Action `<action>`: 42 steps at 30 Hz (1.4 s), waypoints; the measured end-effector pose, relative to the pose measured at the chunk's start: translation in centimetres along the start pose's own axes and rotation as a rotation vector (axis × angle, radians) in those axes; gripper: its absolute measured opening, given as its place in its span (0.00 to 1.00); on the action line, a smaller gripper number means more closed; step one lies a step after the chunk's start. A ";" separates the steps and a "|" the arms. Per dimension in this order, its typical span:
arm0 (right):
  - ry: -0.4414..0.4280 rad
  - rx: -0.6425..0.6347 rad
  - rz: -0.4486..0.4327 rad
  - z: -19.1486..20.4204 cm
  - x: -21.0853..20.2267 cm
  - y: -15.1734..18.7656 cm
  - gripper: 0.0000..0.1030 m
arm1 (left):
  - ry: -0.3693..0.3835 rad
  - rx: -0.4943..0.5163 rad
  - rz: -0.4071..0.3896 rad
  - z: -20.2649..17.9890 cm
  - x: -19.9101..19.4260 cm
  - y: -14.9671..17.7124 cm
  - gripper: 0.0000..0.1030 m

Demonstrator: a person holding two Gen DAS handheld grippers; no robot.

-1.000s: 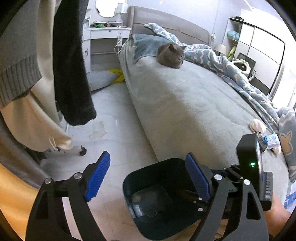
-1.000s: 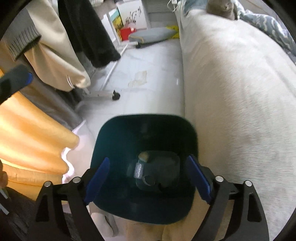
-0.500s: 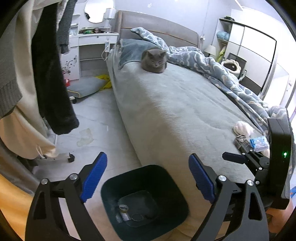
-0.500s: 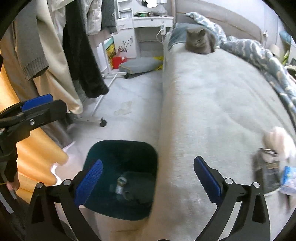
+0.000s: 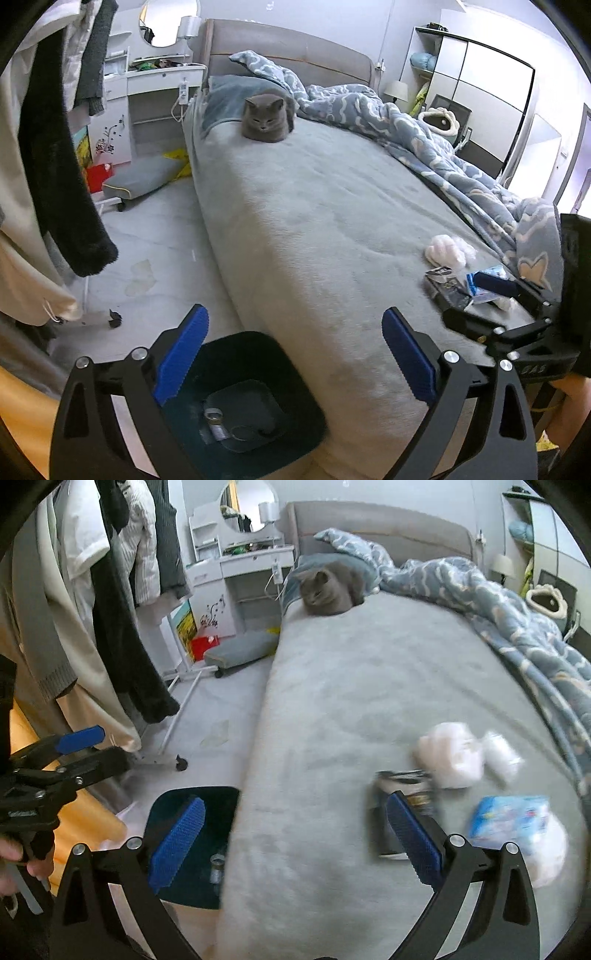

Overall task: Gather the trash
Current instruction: 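Move both tools back toward the remaining trash on the bed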

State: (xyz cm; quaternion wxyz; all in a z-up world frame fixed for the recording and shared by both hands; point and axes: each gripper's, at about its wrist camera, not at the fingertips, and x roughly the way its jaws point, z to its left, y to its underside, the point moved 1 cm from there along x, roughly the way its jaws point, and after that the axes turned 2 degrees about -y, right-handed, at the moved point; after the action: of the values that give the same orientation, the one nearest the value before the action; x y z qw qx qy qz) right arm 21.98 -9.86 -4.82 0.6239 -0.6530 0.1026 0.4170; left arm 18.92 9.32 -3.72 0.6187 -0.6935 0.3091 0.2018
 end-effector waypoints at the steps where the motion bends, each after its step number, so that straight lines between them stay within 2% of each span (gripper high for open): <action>1: -0.002 -0.007 -0.013 -0.6 -0.6 0.1 0.97 | 0.003 0.005 0.001 -0.6 0.2 0.0 0.94; 7: 0.069 -0.087 -0.025 -3.7 -2.5 0.7 0.97 | 0.037 0.023 -0.004 -3.7 1.0 0.0 0.94; 18: 0.116 -0.115 -0.048 -8.7 -5.5 2.1 0.97 | 0.104 0.090 0.028 -9.6 3.0 0.5 0.94; 28: 0.132 -0.193 0.000 -11.2 -5.1 3.0 0.97 | 0.169 0.104 0.085 -13.4 6.0 0.6 0.94; 35: 0.134 -0.316 0.040 -11.5 -4.4 3.5 0.97 | 0.208 0.064 0.142 -14.8 8.6 0.4 0.94; 42: 0.129 -0.364 0.067 -12.5 -3.8 3.6 0.97 | 0.221 0.059 0.192 -16.3 11.2 0.5 0.94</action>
State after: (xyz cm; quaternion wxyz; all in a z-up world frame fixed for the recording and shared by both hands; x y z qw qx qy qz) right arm 22.49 -23.28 -6.47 0.4735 -0.7766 0.0871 0.4064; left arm 25.09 -8.69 -9.00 0.5787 -0.6603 0.4461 0.1733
